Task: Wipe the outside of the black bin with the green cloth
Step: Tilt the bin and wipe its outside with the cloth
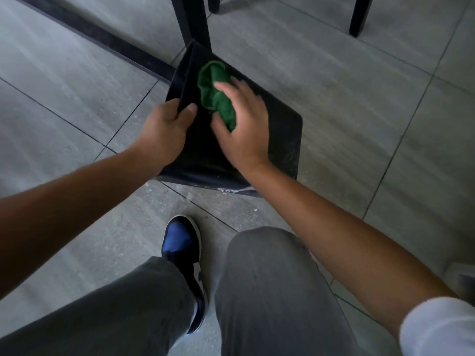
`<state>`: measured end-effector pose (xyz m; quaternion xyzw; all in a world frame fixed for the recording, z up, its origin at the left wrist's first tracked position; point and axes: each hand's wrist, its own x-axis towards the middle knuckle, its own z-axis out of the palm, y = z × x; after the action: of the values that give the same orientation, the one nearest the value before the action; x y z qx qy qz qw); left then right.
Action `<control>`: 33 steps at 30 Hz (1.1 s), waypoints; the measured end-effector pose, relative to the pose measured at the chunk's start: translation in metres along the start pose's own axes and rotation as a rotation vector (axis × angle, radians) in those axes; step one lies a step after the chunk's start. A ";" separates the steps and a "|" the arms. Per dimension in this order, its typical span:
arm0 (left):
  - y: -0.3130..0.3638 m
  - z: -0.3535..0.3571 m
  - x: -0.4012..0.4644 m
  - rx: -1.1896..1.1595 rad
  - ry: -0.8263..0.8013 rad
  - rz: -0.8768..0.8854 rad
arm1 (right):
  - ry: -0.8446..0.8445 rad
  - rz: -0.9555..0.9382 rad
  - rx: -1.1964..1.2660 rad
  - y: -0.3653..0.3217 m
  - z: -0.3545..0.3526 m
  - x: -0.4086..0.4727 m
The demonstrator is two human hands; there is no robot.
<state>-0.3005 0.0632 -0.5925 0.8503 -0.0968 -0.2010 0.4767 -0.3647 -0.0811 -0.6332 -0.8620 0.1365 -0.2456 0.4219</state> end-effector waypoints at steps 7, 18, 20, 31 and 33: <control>-0.003 0.000 -0.003 0.000 -0.006 -0.112 | 0.141 0.601 -0.132 0.093 -0.049 -0.003; -0.006 0.005 -0.006 0.011 0.042 -0.082 | -0.026 0.250 -0.186 0.059 -0.029 0.019; -0.003 0.010 -0.009 0.039 0.020 -0.062 | 0.093 0.577 -0.172 0.087 -0.051 0.028; 0.012 0.013 0.005 0.149 0.062 0.011 | -0.025 0.103 -0.023 0.024 -0.023 -0.007; 0.009 0.012 -0.001 0.161 0.059 -0.016 | 0.103 0.433 -0.062 0.064 -0.044 0.002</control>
<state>-0.3067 0.0492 -0.5901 0.8922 -0.0920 -0.1712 0.4077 -0.3888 -0.1497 -0.6600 -0.8114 0.3473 -0.1886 0.4307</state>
